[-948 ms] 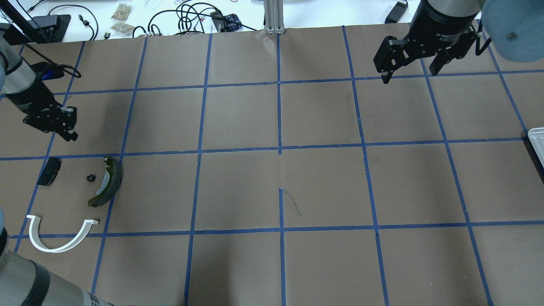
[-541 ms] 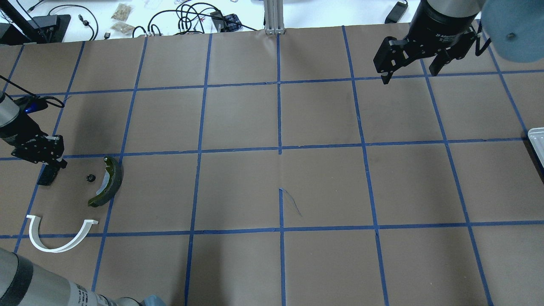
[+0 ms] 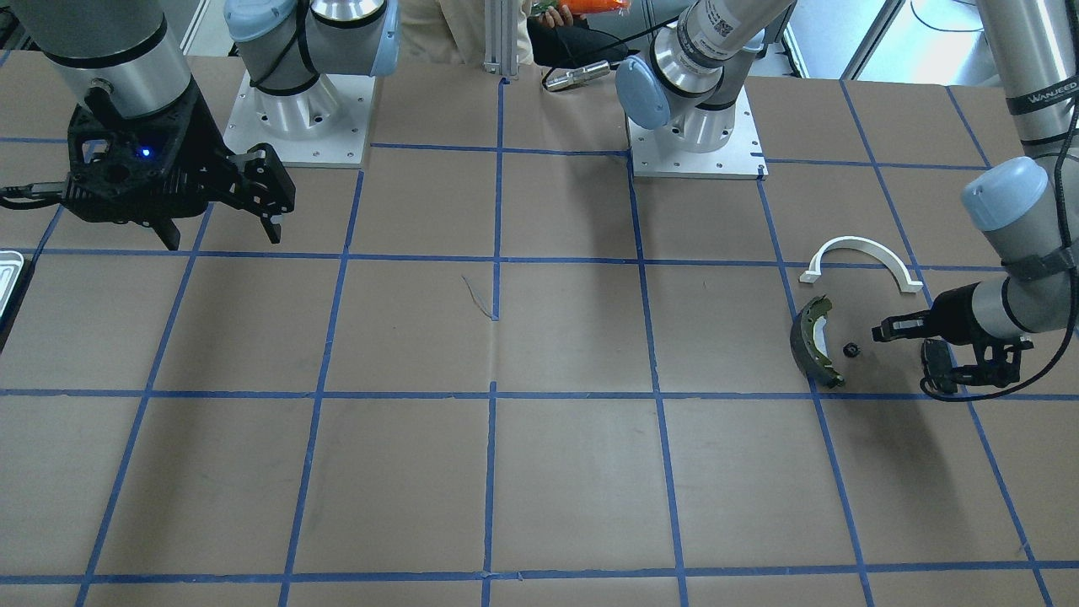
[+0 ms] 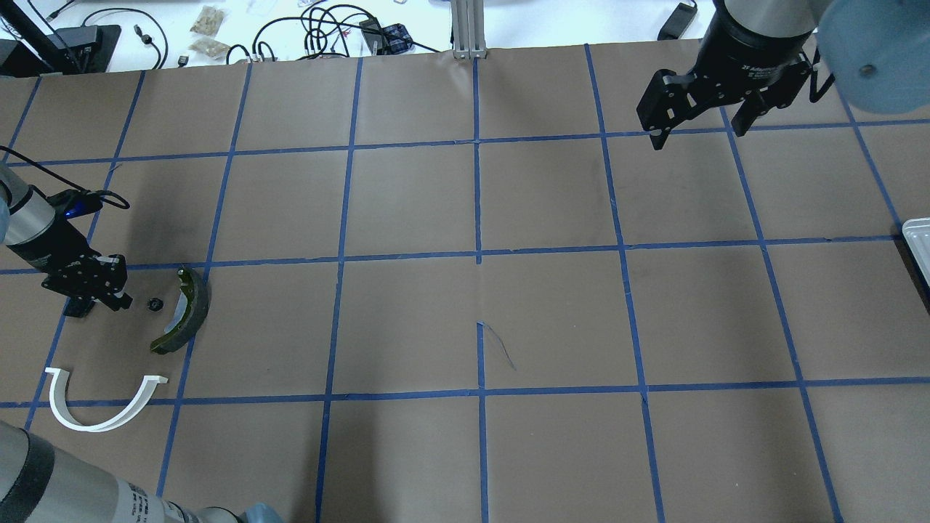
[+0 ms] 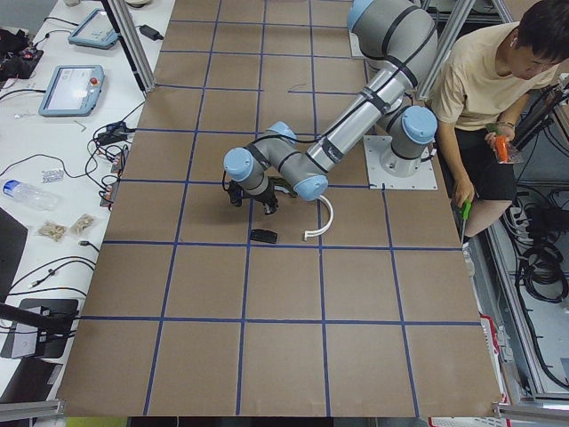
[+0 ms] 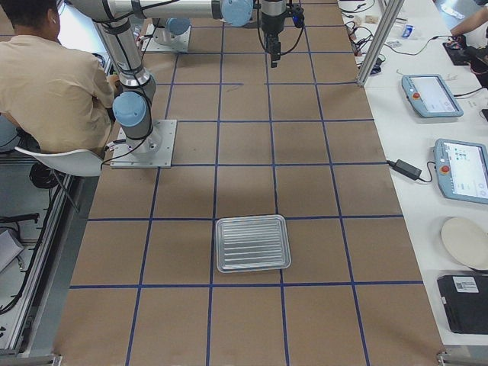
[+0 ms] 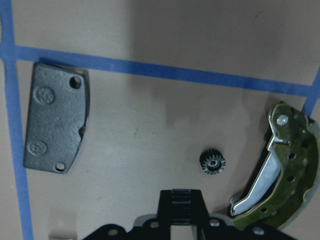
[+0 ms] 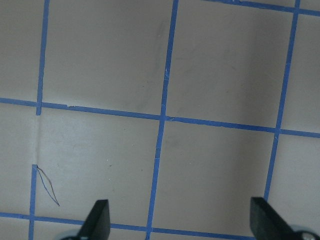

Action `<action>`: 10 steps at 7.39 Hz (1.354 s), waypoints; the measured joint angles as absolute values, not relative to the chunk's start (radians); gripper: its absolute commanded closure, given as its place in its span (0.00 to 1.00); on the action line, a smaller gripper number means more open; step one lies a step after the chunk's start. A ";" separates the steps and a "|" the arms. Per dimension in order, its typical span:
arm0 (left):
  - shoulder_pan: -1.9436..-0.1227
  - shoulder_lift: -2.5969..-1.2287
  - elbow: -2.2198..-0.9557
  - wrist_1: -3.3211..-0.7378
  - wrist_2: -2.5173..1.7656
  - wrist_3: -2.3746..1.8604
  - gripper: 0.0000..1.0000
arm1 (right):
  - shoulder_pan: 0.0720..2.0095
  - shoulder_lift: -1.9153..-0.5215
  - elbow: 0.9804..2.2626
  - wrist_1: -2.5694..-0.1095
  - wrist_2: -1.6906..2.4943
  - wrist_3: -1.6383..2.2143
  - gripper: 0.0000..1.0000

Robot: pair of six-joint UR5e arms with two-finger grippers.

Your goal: Place bearing gear from tray to pile

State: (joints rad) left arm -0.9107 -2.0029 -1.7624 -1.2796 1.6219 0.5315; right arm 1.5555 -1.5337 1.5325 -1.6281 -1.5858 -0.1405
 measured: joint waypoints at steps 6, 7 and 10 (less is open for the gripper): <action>-0.912 -2.031 -1.770 -1.251 1.613 0.536 0.86 | 1.555 -1.534 1.524 -1.639 -1.584 -0.139 0.00; -0.913 -2.032 -1.770 -1.250 1.612 0.537 0.78 | 1.555 -1.534 1.518 -1.637 -1.583 -0.139 0.00; -0.915 -2.034 -1.768 -1.250 1.611 0.537 0.67 | 1.555 -1.534 1.518 -1.637 -1.583 -0.139 0.00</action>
